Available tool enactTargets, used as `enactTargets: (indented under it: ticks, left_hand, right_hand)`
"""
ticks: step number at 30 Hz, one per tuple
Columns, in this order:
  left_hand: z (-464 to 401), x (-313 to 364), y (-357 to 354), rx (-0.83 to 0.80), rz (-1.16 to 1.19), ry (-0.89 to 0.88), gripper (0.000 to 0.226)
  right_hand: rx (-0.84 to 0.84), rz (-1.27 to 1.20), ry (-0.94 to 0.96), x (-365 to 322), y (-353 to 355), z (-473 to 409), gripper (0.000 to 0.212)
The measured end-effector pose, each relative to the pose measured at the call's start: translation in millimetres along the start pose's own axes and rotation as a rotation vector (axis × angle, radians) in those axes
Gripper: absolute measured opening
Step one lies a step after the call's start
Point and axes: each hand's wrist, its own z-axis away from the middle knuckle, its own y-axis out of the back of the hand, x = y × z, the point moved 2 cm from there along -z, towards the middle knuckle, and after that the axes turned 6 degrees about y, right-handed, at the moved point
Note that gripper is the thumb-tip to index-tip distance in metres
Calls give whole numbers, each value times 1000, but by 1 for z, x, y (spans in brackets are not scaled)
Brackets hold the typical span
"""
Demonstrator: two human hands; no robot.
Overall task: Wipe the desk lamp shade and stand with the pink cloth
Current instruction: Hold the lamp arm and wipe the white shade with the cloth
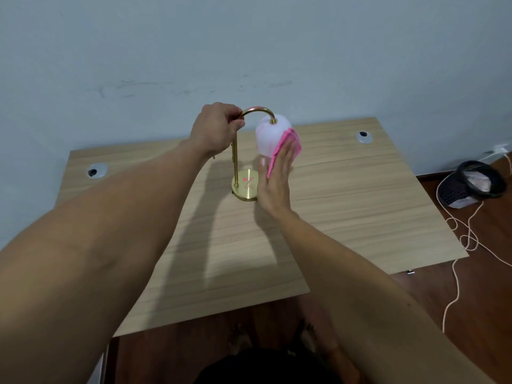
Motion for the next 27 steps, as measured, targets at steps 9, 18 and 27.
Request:
enactTargets:
  ticks: [9,18,27]
  left_hand:
    - [1,0,1,1,6,-7,15]
    - [1,-1,1,-6,16,8,15]
    - [0,0,1,-7,9,5,13]
  right_hand:
    - [364,-348,-543,-12,45,-43,41]
    - [54,-72,40,-12,11,-31,61]
    - [402,-160,-226,-44,42,-47,45]
